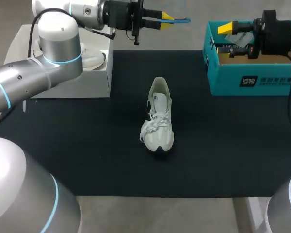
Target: Take the shoe out of the shoebox, open the shoe tongue, remove and reinsert the insole, then place the shoe into the shoebox
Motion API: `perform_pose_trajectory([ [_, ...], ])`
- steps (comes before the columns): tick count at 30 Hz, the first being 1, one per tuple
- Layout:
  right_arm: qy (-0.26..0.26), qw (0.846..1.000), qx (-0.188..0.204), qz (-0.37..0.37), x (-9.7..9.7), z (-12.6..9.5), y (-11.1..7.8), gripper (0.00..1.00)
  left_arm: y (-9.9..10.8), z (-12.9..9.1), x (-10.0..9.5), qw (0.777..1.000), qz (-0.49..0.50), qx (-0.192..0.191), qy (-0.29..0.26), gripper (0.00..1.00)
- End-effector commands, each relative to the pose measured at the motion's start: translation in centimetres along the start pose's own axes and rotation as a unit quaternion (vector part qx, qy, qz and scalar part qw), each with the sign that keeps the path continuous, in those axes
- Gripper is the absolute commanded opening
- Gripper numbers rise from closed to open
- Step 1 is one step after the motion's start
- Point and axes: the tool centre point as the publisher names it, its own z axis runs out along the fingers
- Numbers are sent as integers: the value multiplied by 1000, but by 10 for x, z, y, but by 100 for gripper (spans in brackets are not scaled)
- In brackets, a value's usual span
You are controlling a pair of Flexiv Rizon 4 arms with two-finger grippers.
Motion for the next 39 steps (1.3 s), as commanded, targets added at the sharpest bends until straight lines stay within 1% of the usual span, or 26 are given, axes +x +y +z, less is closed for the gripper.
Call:
perform_pose_trajectory([
  [1,-1,1000,-1,1,0,1,0,100,-3,3,2,942,331,-50,-37,0],
  [10,-1,1000,-1,1,0,1,0,100,-3,3,2,942,331,-50,-37,0],
  [11,-1,1000,-1,1,0,1,0,100,-2,4,2,944,321,-50,-49,0],
  [12,-1,1000,-1,1,0,1,0,100,0,5,2,944,321,-59,-48,0],
  [14,-1,1000,-1,1,0,1,0,100,1,9,4,947,313,-59,-42,0],
  [18,-1,1000,-1,1,0,1,0,100,0,16,8,961,266,-65,-44,0],
  [19,-1,1000,-1,1,0,1,0,100,-1,17,10,963,255,-64,-52,0],
  [24,-1,1000,-1,1,0,1,0,100,0,21,19,970,227,-72,-48,0],
  [27,0,1000,2,-4,2,4,5,100,0,23,22,969,233,-67,-43,0],
  [31,-2,1000,19,-9,1,10,14,100,1,28,26,963,260,-60,-25,0],
  [37,0,999,35,-16,7,23,29,100,9,39,24,957,283,-65,-19,0],
  [39,2,999,37,-15,8,27,33,93,13,43,27,953,295,-68,-11,0],
])
